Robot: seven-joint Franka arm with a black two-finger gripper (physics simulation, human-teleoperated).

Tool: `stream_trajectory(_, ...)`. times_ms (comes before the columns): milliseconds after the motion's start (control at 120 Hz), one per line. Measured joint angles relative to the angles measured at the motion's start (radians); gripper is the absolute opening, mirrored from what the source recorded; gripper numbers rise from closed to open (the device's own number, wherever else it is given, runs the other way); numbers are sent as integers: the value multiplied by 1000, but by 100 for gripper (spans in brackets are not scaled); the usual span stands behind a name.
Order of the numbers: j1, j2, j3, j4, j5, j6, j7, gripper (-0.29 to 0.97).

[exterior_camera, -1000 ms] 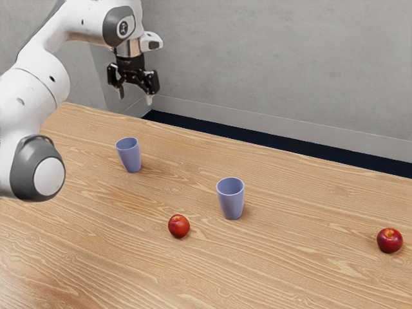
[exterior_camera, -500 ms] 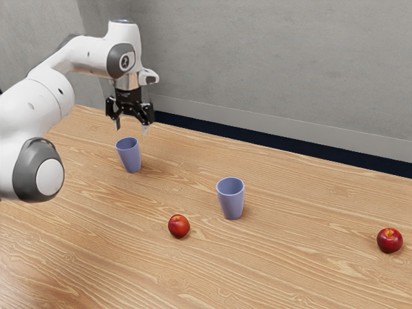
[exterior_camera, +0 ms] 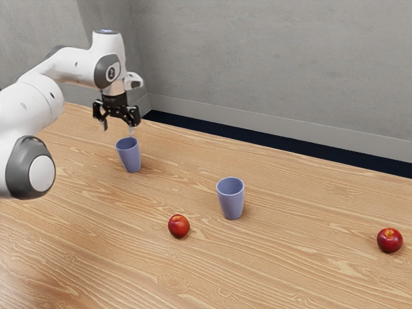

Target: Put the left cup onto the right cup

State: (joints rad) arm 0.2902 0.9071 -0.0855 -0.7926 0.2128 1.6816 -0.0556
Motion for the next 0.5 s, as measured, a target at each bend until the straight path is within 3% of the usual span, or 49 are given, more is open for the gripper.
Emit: stream_trajectory(500, 0, 38, -65, -47, 3, 138, 3, 68)
